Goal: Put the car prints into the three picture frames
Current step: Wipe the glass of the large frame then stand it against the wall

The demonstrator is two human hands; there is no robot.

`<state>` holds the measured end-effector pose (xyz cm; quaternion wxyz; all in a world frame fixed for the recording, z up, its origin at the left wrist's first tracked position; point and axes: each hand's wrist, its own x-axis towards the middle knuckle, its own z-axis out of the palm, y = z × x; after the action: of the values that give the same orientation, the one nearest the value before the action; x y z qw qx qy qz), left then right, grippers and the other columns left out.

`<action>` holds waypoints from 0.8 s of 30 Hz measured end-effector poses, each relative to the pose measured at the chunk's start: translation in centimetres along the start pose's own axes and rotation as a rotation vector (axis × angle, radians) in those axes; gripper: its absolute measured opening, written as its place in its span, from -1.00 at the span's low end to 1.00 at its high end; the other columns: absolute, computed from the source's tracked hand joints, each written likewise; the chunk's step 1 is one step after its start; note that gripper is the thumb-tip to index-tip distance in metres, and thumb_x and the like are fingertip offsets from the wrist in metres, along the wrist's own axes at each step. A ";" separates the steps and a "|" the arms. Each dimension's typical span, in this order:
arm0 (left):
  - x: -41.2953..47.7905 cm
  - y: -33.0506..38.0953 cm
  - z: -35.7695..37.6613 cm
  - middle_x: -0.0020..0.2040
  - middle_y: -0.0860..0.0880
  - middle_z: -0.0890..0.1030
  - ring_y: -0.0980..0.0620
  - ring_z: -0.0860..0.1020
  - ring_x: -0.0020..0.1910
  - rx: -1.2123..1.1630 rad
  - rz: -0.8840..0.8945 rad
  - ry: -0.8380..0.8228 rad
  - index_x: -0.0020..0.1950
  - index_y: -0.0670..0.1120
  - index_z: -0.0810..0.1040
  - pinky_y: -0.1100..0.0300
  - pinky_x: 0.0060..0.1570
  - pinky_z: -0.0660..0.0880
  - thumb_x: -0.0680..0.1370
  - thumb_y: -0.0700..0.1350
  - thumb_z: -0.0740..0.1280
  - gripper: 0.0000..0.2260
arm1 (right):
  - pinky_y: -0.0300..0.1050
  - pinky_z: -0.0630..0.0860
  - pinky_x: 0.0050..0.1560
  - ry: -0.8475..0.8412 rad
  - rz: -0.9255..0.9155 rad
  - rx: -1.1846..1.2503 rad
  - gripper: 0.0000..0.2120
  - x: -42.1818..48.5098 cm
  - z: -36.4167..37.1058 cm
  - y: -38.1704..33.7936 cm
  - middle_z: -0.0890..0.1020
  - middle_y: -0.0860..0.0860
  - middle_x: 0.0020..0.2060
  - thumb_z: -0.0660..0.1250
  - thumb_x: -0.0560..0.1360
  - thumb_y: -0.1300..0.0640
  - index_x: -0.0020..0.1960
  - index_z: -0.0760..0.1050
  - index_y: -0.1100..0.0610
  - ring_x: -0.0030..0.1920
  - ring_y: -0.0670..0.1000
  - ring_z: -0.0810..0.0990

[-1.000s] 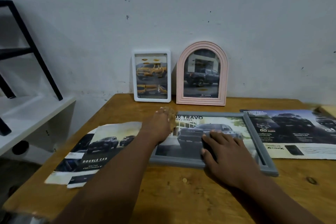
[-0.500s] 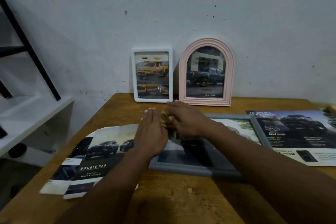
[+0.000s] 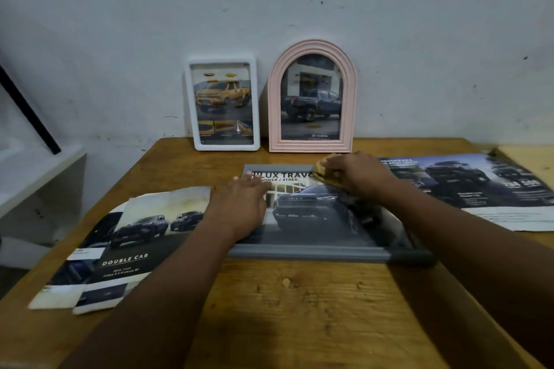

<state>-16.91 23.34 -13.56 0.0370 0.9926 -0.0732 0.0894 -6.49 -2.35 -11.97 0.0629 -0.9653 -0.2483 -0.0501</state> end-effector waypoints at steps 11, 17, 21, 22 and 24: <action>0.1 0.3 -0.3 0.49 0.00 0.44 -0.05 0.30 0.52 -0.026 -0.040 -0.016 0.47 0.10 0.45 -0.06 0.41 0.33 0.66 -0.05 0.16 -0.63 | -0.06 0.50 -0.07 0.101 0.223 0.033 -0.76 -4.6 -3.2 5.3 0.68 0.14 0.04 0.34 0.50 0.21 0.13 0.66 0.08 0.03 0.22 0.59; -0.1 0.5 -1.2 0.36 -0.06 0.53 -0.08 0.45 0.33 0.053 -0.047 0.045 0.41 0.00 0.48 -0.07 0.22 0.48 0.62 -0.01 0.23 -0.64 | -0.16 0.46 -0.32 -0.005 0.077 0.280 -0.73 -13.0 -8.6 3.9 0.61 -0.09 -0.38 0.28 0.53 0.31 -0.19 0.57 -0.03 -0.33 -0.03 0.59; -0.5 0.9 -2.4 0.30 -0.09 0.57 -0.11 0.52 0.22 0.069 -0.130 0.132 0.41 -0.04 0.46 -0.04 0.12 0.52 0.59 0.04 0.26 -0.61 | -0.19 0.56 -0.04 -0.220 -0.108 0.300 -0.76 -18.5 -9.0 -0.6 0.65 -0.15 -0.07 0.29 0.57 0.20 0.11 0.61 -0.08 -0.06 -0.19 0.59; -0.6 1.1 -2.8 0.28 -0.09 0.57 -0.10 0.52 0.21 0.059 -0.178 0.136 0.40 -0.03 0.46 -0.04 0.13 0.52 0.60 0.06 0.25 -0.61 | -0.19 0.56 0.02 -0.245 -0.136 0.287 -0.75 -19.4 -8.7 -1.7 0.64 -0.17 0.00 0.29 0.57 0.17 0.17 0.60 -0.09 -0.01 -0.21 0.58; -0.9 1.3 -3.4 0.25 -0.08 0.58 -0.08 0.54 0.17 0.034 -0.268 0.105 0.40 -0.02 0.45 -0.03 0.11 0.53 0.60 0.11 0.25 -0.59 | -0.29 0.54 0.05 -0.274 -0.163 0.272 -0.74 -20.5 -8.0 -3.7 0.61 -0.22 0.08 0.32 0.57 0.11 0.21 0.59 -0.11 0.04 -0.24 0.56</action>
<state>-18.60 22.43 -10.30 0.0354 0.9879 0.0635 0.1368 -26.68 -10.04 -6.31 0.1539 -0.9226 -0.3361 0.1106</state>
